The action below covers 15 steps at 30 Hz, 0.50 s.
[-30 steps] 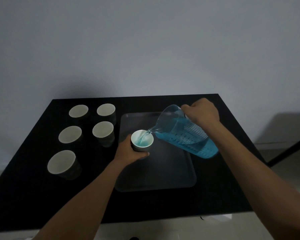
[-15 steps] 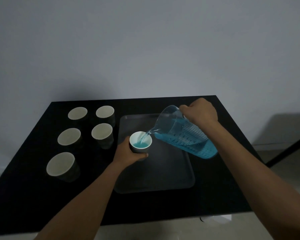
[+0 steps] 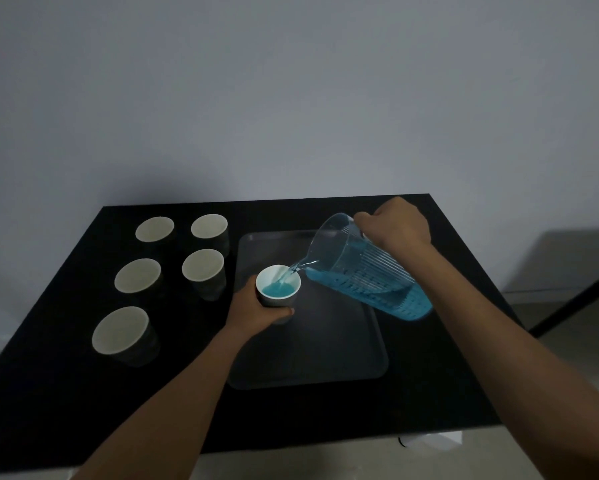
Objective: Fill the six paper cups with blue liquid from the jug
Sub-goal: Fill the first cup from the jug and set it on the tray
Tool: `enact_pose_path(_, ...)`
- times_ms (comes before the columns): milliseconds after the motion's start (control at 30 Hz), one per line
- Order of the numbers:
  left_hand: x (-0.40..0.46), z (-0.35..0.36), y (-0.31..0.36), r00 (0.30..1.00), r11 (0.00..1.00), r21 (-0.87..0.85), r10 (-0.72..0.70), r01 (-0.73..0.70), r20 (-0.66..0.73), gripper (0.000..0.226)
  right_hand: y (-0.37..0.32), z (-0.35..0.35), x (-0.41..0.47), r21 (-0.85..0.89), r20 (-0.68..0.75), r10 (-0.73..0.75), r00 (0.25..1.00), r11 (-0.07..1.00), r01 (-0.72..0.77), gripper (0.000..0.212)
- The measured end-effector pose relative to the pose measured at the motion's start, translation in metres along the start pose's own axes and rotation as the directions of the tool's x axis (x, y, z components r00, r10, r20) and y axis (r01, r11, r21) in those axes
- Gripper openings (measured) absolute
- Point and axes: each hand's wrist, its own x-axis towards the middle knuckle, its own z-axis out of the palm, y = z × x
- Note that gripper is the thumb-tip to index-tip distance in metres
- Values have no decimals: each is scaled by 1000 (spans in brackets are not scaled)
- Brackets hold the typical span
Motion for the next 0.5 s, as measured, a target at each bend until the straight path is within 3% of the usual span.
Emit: enact_pose_path(500, -1, -2, -2, 1000, 1000, 0, 18, -18, -1, 83, -4, 2, -4, -4, 4, -17, 1000, 1000, 17, 40)
